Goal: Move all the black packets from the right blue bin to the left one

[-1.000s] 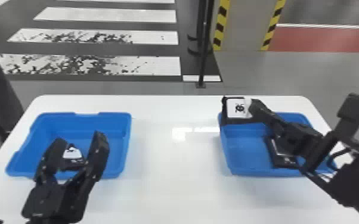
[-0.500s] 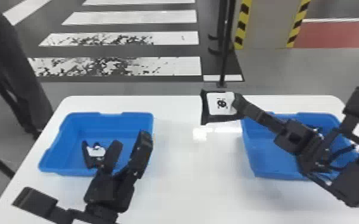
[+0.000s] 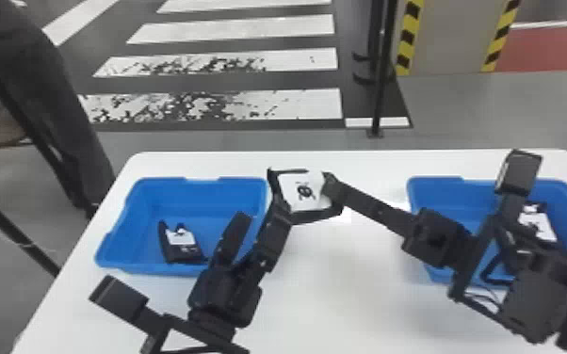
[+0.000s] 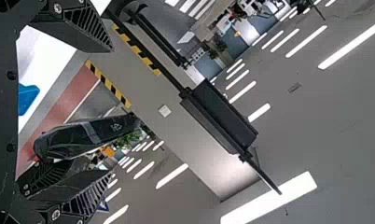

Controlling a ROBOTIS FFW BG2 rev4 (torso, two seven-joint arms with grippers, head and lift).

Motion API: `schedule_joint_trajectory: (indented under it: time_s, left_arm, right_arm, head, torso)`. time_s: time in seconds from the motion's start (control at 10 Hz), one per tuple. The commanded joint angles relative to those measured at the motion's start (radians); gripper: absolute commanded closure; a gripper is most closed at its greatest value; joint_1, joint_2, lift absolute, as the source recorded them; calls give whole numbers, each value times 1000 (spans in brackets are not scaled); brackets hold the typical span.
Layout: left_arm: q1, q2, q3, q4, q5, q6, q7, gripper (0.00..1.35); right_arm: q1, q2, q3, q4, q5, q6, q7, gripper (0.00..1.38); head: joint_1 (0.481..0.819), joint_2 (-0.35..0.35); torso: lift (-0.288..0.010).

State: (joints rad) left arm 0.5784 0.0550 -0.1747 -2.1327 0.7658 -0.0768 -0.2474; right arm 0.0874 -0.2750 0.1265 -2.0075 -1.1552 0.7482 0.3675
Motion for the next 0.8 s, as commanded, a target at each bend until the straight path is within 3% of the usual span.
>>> schedule_joint_trajectory:
  time_s: [0.0, 0.2, 0.3, 0.4, 0.5, 0.7]
  left_arm:
    - [-4, 2, -3, -1, 0, 3, -3, 111]
    - [-4, 2, -5, -1, -6, 8, -3, 139]
    - [-4, 2, -3, -1, -24, 10, -1, 269]
    - [1, 2, 9, -21, -64, 33, 16, 828]
    - [20, 5, 9, -68, -84, 69, 68, 1230]
    - [38, 8, 15, -114, -138, 101, 103, 1199]
  right_arm:
    - [-16, -6, 43, 16, -25, 0, 2, 1253]
    - [-26, -10, 73, 26, -43, -2, 4, 1254]
    - [-29, -10, 77, 26, -47, -2, 4, 1254]
    - [-29, -10, 77, 26, -47, -7, 5, 1253]
    - [-29, -10, 77, 31, -51, -14, 5, 1253]
    - [-26, -10, 77, 35, -55, -24, 5, 1253]
  head:
    - [695, 141]
    - [695, 172]
    - [695, 180]
    - [695, 184]
    - [695, 188]
    - [695, 193]
  torso:
    - [-140]
    - [-140]
    - [-140]
    - [-140]
    - [-140]
    - [-140]
